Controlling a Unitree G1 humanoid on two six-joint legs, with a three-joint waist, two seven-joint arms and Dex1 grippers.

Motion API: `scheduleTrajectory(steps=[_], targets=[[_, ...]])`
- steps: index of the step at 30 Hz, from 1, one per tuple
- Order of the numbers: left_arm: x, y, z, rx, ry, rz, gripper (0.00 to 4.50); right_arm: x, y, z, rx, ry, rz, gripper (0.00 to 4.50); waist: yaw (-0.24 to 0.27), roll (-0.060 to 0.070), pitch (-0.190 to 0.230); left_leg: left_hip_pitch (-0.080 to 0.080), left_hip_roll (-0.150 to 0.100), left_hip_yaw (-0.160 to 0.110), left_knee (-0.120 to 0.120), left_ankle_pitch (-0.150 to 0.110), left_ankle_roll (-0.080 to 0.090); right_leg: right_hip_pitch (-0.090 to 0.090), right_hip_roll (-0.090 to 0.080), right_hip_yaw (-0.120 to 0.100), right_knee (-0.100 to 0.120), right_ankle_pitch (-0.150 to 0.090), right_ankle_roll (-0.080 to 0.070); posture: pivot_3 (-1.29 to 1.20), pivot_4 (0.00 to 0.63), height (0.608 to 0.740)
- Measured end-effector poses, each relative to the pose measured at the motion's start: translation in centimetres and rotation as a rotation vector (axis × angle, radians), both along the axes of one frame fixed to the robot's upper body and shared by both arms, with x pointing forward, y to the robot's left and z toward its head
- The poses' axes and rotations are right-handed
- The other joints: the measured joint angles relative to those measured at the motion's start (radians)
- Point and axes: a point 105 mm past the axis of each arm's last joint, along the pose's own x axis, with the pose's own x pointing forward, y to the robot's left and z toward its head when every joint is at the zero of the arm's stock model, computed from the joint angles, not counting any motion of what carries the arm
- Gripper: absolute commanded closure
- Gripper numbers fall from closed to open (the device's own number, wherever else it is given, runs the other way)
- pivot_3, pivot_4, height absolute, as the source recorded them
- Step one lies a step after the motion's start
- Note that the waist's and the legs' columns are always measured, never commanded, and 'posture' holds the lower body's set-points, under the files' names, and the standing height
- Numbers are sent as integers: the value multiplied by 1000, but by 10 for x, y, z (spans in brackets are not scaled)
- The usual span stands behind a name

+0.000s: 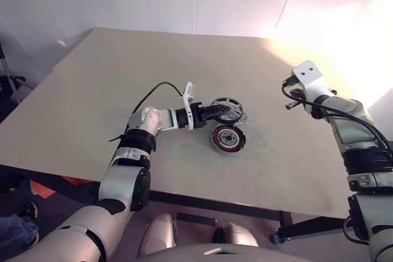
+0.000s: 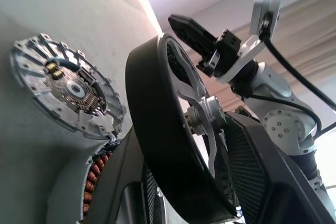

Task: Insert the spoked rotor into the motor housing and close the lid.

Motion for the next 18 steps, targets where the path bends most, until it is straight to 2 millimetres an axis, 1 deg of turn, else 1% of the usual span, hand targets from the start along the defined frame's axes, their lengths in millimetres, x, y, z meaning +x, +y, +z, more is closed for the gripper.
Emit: scheduleTrajectory(steps=[3,6,11,15,18], targets=[[-6,-9,-2,5,1,-53,2901,-6,-3,-8,1,19,-12,4500,1,0,0,-1,0,0,0,0,0,-1,0,0,0,0,0,0,0,740],[-10,-13,-3,27,-16,-92,2901,-11,-5,-14,0,30,-24,4500,1,1,0,-1,0,0,0,0,1,-1,0,0,0,0,0,0,0,740],[-15,-15,-10,59,-18,-132,2901,-13,-8,-12,1,20,-38,4500,1,1,0,0,0,0,1,0,0,0,0,0,0,0,0,0,0,740],[-17,-17,-9,56,-44,-156,2901,-14,-6,-12,-2,17,-33,4500,1,1,0,0,0,0,1,0,1,0,0,0,0,0,0,0,0,740],[-17,-14,-7,48,-55,-158,2901,-15,-7,-14,-3,21,-35,4500,1,2,0,0,0,0,1,0,1,0,0,0,0,0,0,0,0,740]])
